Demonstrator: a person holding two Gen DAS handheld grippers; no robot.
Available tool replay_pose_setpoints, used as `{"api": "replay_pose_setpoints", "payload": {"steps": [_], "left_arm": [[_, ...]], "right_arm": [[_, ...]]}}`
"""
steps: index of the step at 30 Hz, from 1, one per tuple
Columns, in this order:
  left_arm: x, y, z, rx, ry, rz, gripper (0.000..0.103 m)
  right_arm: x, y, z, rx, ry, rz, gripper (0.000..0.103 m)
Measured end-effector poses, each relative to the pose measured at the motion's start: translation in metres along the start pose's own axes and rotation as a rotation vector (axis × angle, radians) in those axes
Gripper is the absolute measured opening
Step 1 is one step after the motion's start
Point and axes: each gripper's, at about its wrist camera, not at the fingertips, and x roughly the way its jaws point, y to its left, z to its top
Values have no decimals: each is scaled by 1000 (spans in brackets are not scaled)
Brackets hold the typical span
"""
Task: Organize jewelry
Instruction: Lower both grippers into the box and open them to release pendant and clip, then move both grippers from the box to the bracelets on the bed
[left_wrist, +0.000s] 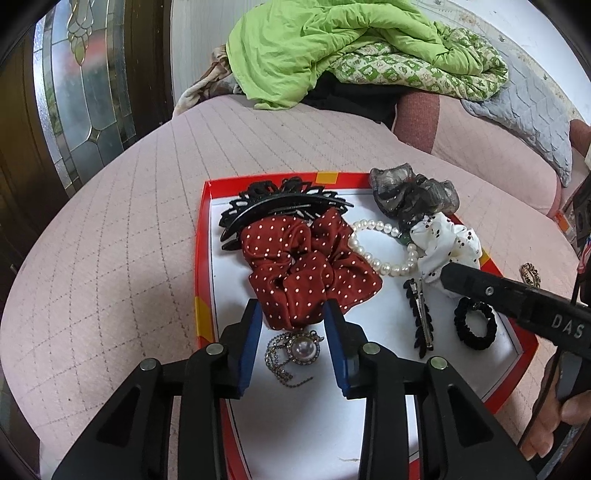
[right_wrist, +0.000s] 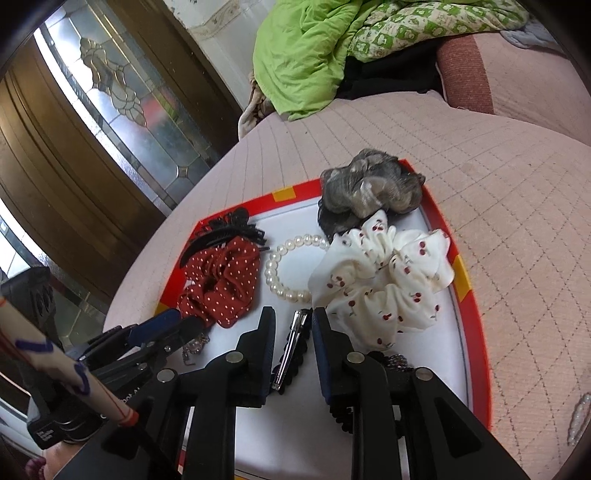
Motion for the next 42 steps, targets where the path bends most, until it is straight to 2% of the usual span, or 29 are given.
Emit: {"api": "replay_pose_setpoints", "payload": {"steps": [4,12,20,24,30,33,42], "left_arm": [[-4,-6,2,11,-24,11,39],[-16,-24,3,30,-82,34,41],[-28,-55,0,103,-137,71,44],[-37,-74,-2,127,-173,64,46],[-56,-112,-12,179,-217,20,47],[-62,-132,-15,191,-225,-29,50],[-51,-206,-27,258,-105,-218,51]], "right_arm": [[-11,-4,2,14,-24,8,22],[-31,-17,4,43,-52,10,22],[-59,-37,8,88,-88,10,22],[-75,-51,6,121,-106,9,24],[-102,-81,8,181,-137,-7,25],[-121,-101,7,206,-159,-30,25],[-183,-180,-6,313,-214,-139,25]]}}
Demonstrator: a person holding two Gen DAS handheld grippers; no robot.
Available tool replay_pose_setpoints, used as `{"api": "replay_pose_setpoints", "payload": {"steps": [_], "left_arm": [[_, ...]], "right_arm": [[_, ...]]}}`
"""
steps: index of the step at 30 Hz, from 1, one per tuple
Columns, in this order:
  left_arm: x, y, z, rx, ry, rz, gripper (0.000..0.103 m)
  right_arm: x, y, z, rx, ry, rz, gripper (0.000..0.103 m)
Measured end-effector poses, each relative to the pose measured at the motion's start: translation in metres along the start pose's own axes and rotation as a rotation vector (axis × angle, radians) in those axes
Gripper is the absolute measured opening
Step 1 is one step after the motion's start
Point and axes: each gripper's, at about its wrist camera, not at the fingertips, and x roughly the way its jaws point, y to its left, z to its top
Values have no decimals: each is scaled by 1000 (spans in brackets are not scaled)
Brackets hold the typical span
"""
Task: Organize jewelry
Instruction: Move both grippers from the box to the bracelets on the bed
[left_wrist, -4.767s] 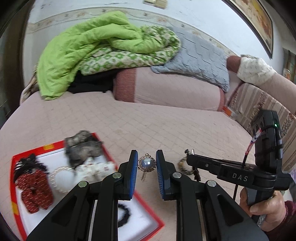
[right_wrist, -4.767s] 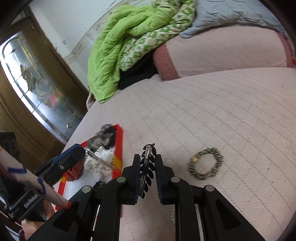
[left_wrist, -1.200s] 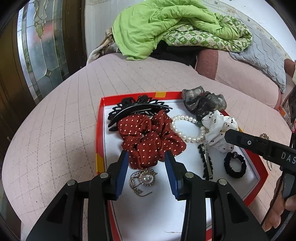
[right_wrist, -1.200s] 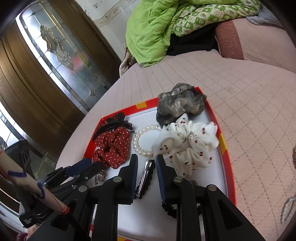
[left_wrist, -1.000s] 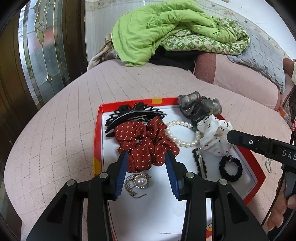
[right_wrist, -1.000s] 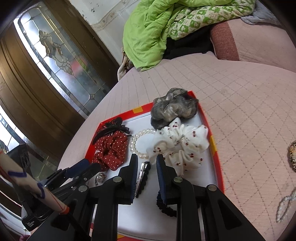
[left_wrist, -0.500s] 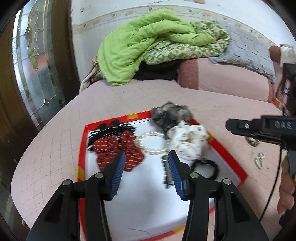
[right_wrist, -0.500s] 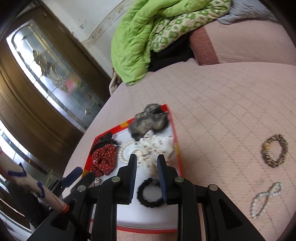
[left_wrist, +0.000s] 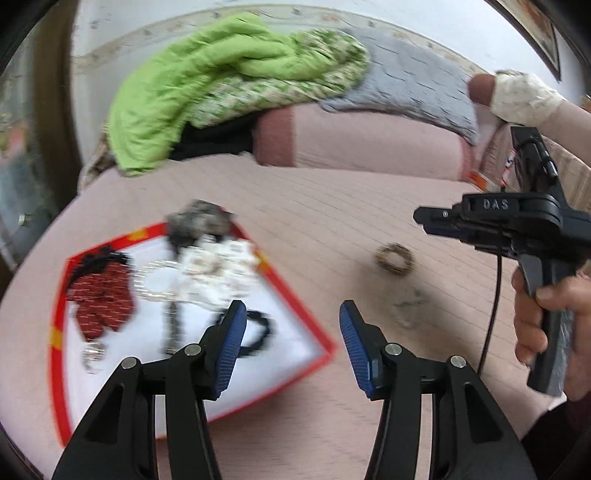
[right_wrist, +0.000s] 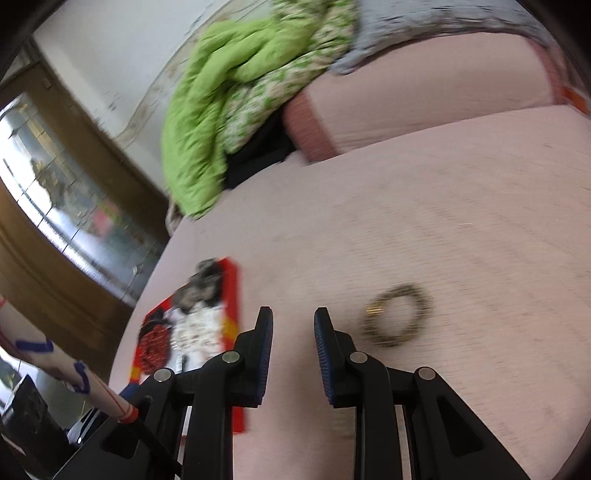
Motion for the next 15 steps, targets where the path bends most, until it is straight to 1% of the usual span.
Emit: {"api": "replay_pose_setpoints", "payload": {"steps": [1,3,4,7,13,15], "left_arm": [[6,-8,0,4,21,-30,51],[16,-22,-1,8,54,-72,51],[24,-32,-1,10,84,-103,51],[43,-54,-3,22,135,-152,51],[83,-86,0,70,213,-141,51],[91,-96,-1,99,226,-143,50]], "right_arm": [[-8,-15,3,28,-10,-19,25],[-16,-32,7,69,-21,-35,25],[-21,-43,9,99,-26,-41,25],[-28,-60,12,153,-33,-45,25],[-31,-64,13,164,-33,-31,26],[-32,-65,13,166,-34,-26,26]]}}
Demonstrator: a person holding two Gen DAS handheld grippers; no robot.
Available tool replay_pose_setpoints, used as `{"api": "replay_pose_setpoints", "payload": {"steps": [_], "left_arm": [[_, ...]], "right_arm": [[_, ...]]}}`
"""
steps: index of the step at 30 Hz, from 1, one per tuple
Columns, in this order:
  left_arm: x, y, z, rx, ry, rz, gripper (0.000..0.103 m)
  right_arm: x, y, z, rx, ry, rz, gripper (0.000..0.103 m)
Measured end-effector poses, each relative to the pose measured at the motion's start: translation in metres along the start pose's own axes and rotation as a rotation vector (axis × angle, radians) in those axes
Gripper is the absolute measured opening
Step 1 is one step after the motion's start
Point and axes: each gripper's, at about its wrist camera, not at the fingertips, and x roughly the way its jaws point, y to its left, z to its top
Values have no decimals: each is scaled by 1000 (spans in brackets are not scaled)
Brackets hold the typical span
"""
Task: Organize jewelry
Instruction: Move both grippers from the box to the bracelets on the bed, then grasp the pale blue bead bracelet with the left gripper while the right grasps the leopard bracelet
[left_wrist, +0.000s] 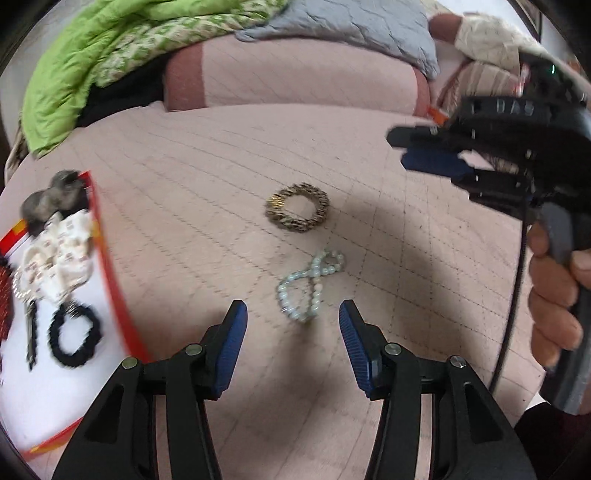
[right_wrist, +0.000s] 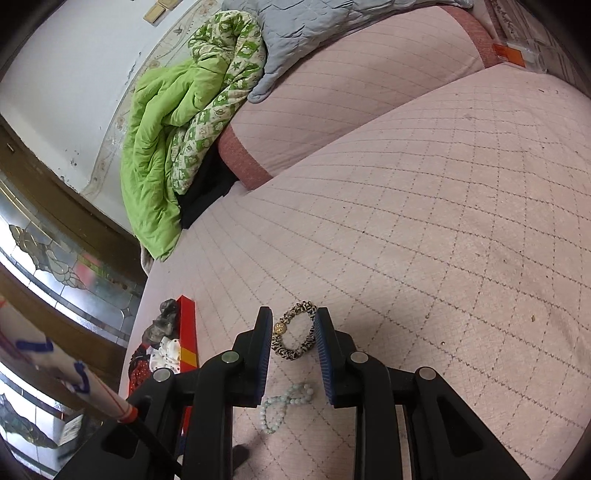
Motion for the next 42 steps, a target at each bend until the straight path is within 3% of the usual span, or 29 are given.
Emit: {"api": "replay_pose_setpoints", "payload": {"steps": [4,9,13,17,19,25,30,31,34,38,42], "left_arm": [[14,-14,2,51,18,4,47],[35,-21,2,89,12,70,42],[35,-17,5,98,-2,92,11],[28,-6,9,64,-10,60,10],[22,0,12,37,-23,31,0],[-8,21,26,-35,-112,-52,0],[3,19,24,-18,-40,-128,1],[7,15,23,6,-23,-122,6],[16,0,23,60,-6,-94,43],[35,-2,20,52,45,-75,42],[44,-9,22,94,27,6,27]], "right_arm": [[-1,-6,2,11,-1,5,28],[0,-11,4,24,4,3,28],[3,-13,6,13,12,-13,28],[11,-16,7,20,28,-31,29],[15,-15,8,16,36,-38,29],[41,-12,5,10,87,-67,29],[57,-8,1,6,114,-84,29],[57,-7,1,6,110,-85,29],[55,-7,1,4,98,-98,29],[55,-11,2,13,94,-117,29],[57,-12,2,12,97,-122,29]]}}
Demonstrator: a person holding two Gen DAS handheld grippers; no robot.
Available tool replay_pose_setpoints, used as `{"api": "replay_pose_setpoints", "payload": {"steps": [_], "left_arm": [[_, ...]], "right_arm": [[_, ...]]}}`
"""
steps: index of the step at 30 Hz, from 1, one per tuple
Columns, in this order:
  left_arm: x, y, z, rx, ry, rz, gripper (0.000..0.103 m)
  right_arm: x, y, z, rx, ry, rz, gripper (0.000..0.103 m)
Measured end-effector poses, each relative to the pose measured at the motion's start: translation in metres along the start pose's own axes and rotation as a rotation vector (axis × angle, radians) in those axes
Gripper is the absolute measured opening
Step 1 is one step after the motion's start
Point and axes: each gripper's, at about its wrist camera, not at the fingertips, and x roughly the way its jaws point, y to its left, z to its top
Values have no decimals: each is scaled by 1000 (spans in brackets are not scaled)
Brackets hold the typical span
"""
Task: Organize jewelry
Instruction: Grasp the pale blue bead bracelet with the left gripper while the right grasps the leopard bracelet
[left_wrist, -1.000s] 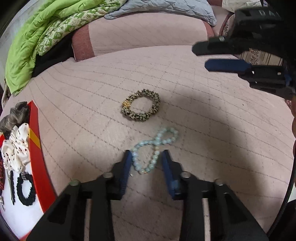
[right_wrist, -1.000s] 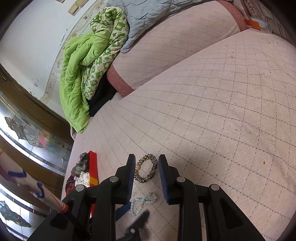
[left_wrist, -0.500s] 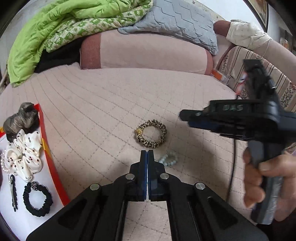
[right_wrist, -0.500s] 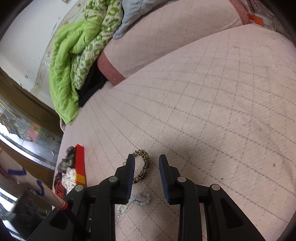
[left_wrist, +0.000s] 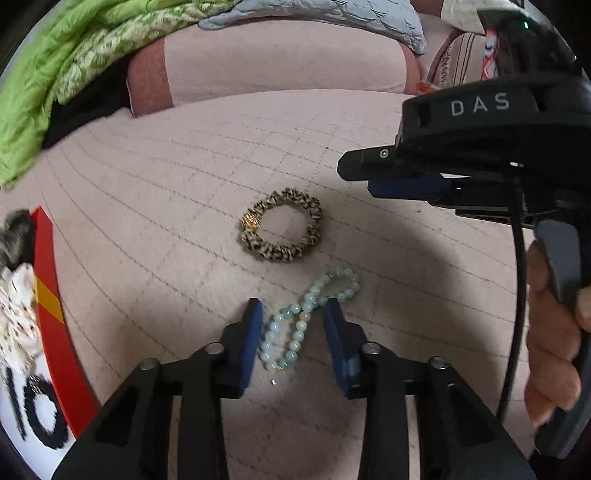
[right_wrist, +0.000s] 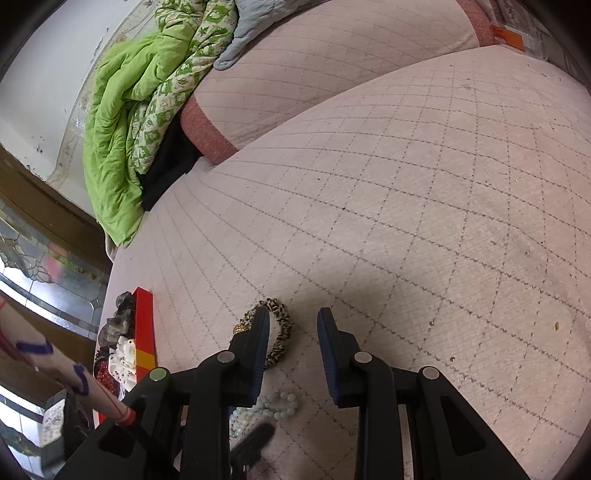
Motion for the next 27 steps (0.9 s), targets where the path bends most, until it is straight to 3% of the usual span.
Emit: {"api": "replay_pose_setpoints", "payload": {"steps": [2,7,11,18,24,25,27], "left_arm": [[-2,3,1,-21,-17,14,5],[-21,26,4,-133,-69,-63,5],[-40,35,7,-156,-130,-89,5],[-65,52,10,-187,-182,-103,5],[-75,73,11,-216,-210,-101,5],[-76,74,10,-215,-212,-100,5],[-78,75,9,-214,-214,-94,5]], "right_arm": [[2,3,0,-11,3,-2,29],[4,2,1,-16,8,-7,29],[10,5,1,-29,19,-14,29],[24,14,-3,-44,50,-4,29],[46,37,-16,-180,91,-79,29],[47,42,-17,-217,85,-106,27],[49,51,-20,-292,83,-167,13]]}}
